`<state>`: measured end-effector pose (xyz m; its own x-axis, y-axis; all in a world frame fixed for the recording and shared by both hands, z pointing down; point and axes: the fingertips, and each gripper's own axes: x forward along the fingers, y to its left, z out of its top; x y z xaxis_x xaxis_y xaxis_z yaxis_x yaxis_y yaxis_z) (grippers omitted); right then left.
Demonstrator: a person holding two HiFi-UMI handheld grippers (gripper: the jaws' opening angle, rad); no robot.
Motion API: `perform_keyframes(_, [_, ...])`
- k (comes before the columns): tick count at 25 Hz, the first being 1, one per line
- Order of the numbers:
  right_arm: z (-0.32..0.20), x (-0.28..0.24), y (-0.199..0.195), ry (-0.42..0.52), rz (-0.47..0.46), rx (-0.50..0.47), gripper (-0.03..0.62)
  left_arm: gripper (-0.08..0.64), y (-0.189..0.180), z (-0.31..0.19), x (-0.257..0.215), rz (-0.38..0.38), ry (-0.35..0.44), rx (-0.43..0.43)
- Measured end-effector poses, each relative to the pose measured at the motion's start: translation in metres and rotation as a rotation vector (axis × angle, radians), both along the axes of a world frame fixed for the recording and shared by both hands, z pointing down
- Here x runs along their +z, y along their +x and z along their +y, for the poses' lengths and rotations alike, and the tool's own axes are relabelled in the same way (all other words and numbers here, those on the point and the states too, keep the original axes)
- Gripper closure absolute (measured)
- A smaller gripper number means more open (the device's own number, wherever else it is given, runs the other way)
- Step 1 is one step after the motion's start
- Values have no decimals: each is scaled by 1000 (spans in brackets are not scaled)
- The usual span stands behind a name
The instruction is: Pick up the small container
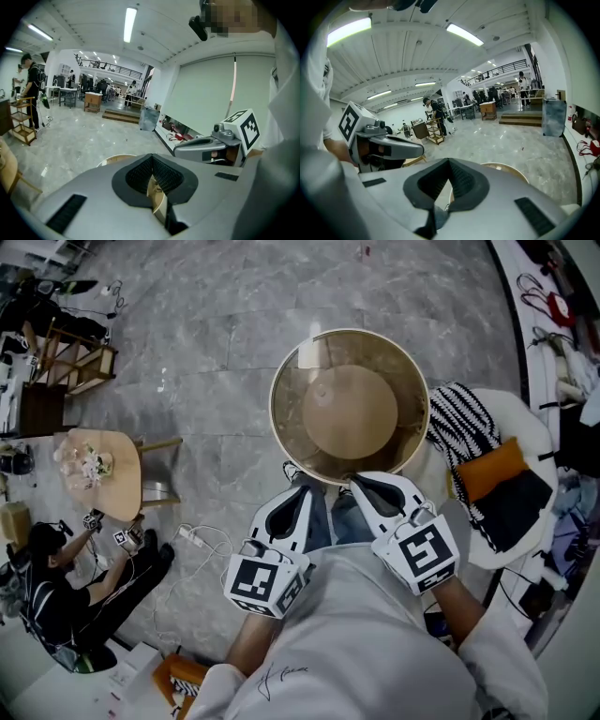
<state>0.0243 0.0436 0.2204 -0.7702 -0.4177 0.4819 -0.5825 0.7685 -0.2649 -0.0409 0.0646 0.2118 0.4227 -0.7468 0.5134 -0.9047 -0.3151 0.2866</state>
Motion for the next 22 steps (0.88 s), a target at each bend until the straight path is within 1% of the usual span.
perform_keyframes(3, [-4, 4, 6, -8, -24, 18, 580, 543, 4, 1, 7, -3, -17, 6])
perform_keyframes(8, [-11, 13, 7, 8, -11, 0, 580, 543, 4, -1, 17, -3, -39, -9])
perform_keyframes(10, [-12, 17, 6, -4, -7, 4, 580, 543, 6, 0, 22, -11, -50, -6])
perform_keyframes(15, [-16, 31, 3, -24, 0, 1, 580, 543, 8, 2, 36, 7, -85, 2])
perform_keyframes(22, [-16, 51, -7, -6, 29, -18, 580, 543, -4, -1, 53, 22, -106, -20])
